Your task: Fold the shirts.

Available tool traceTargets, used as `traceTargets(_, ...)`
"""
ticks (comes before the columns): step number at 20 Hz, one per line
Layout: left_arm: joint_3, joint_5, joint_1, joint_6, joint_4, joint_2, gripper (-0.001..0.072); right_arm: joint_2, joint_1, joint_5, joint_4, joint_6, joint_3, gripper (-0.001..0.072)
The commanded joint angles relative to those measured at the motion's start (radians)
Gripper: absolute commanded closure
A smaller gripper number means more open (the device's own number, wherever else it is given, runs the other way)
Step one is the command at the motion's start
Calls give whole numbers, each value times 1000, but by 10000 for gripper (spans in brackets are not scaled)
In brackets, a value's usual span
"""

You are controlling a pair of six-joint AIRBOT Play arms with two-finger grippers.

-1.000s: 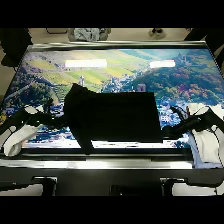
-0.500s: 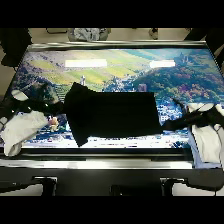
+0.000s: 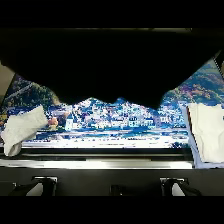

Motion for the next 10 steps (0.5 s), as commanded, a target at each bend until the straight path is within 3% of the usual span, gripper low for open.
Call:
traceTargets(1, 135, 62, 20, -57, 50, 138, 685, 156, -1, -51, -136, 49, 121, 671)
traceTargets(6, 135, 63, 20, -50, 53, 154, 685, 166, -1, 1, -160, 48, 122, 671)
traceTargets(10, 120, 46, 20, 10, 53, 65, 685, 49, -1, 132, -194, 43, 122, 671)
